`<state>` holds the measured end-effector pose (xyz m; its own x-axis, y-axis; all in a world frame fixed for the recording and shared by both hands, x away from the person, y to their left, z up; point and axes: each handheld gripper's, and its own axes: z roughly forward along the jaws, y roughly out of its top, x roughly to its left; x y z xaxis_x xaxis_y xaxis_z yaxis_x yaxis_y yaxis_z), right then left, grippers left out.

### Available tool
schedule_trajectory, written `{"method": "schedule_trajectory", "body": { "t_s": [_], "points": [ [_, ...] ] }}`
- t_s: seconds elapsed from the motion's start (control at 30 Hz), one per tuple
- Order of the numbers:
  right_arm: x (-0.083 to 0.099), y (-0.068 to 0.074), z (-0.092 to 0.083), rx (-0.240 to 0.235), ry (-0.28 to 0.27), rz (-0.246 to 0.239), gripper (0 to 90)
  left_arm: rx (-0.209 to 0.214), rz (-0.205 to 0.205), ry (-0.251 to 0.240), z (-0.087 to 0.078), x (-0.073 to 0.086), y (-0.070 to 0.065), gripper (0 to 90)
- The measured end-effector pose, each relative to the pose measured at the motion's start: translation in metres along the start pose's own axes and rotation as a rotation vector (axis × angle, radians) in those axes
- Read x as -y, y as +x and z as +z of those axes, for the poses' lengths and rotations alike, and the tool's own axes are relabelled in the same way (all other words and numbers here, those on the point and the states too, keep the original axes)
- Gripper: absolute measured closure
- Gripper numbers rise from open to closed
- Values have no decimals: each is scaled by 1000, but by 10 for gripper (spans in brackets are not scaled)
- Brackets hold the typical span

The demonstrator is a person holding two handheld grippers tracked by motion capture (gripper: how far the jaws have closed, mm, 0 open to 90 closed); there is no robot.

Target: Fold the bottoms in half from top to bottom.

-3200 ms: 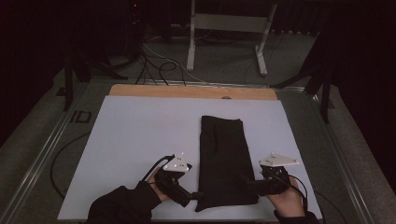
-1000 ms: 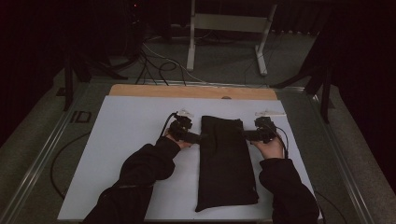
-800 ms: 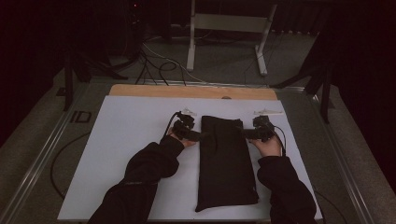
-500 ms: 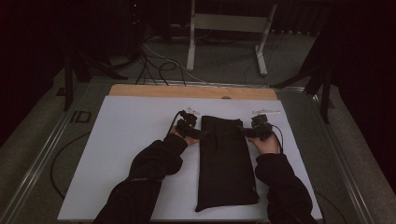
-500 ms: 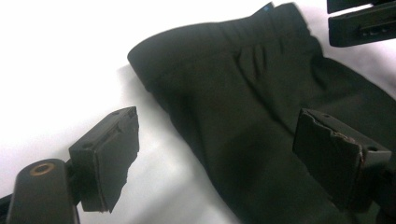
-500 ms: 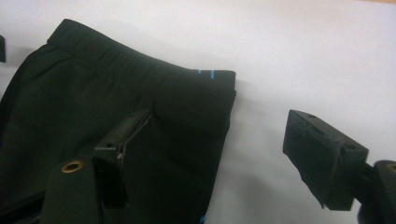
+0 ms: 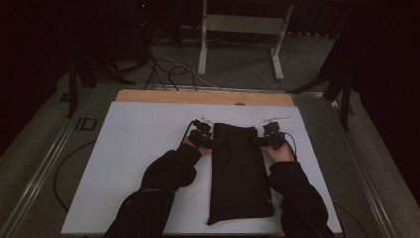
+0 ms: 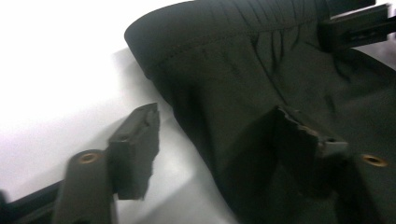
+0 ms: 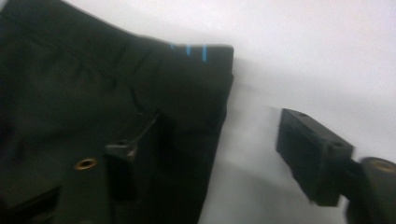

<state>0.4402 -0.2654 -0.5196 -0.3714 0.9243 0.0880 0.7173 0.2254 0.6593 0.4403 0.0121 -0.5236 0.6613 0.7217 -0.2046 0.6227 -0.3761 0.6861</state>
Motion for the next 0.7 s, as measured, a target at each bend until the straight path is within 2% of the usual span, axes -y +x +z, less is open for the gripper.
{"method": "schedule_trajectory", "body": {
  "t_s": [0.03,0.17,0.27,0.37,0.5,0.57,0.7],
  "points": [
    [-1,1,0,5,0,10,339,2,2,-1,0,0,-1,401],
    [-1,5,0,-8,5,-18,438,-10,11,2,1,0,-3,493],
    [-2,9,1,-12,9,-35,543,8,-6,-2,0,1,-1,590],
    [-4,14,1,-17,21,-55,625,14,0,5,0,1,-1,646],
    [-5,14,1,-69,31,-52,776,36,-19,11,0,0,-1,723],
    [-6,15,1,-77,37,-51,808,56,-22,13,0,1,-1,785],
    [-7,15,0,-77,38,-51,846,43,-8,4,-2,0,-4,839]
  ]
}}
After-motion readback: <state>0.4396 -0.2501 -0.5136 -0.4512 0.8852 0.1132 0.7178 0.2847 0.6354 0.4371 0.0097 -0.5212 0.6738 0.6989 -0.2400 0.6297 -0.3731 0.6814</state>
